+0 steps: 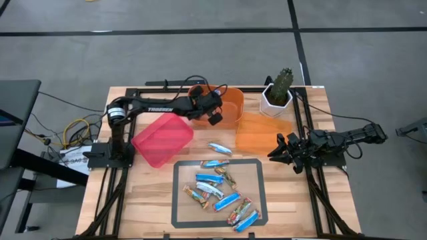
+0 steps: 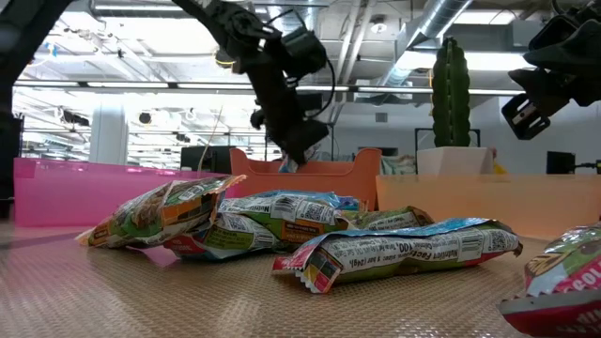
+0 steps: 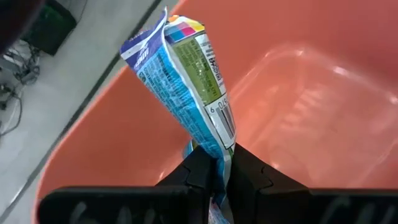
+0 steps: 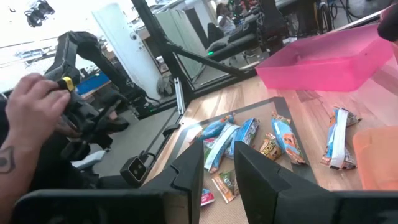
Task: Pick and place Granola Bars by type
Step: Put the top blue granola bar into the orange bin
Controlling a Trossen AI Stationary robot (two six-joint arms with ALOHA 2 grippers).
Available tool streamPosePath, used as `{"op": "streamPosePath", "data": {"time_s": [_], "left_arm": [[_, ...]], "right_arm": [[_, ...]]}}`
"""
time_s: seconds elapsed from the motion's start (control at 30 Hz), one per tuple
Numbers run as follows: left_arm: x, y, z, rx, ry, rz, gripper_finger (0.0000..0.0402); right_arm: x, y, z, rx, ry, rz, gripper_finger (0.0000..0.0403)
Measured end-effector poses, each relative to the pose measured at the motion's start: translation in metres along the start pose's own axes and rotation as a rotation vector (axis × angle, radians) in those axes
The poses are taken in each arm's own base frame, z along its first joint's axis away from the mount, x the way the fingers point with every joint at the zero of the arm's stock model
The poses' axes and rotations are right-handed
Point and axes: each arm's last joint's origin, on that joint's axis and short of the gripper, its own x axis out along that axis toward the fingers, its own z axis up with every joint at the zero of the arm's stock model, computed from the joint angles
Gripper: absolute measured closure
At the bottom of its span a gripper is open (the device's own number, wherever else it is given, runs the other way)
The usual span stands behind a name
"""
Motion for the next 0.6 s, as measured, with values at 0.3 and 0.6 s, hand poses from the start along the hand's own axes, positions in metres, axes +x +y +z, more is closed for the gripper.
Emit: {"op": "streamPosePath", "data": {"time_s": [0.3, 0.6], "left_arm": [[0.0046, 0.0054, -0.0048, -0.015, 0.051, -0.007, 0.0374], [0.0043, 0.0037, -0.0066, -0.012, 0.072, -0.076, 0.0339]], "right_arm": [[0.0000, 0.0000, -0.0001, 0.000, 0.001, 0.000, 0.0321], [0.0000, 0.0000, 0.0000, 0.000, 0.000, 0.000, 0.0321]]}}
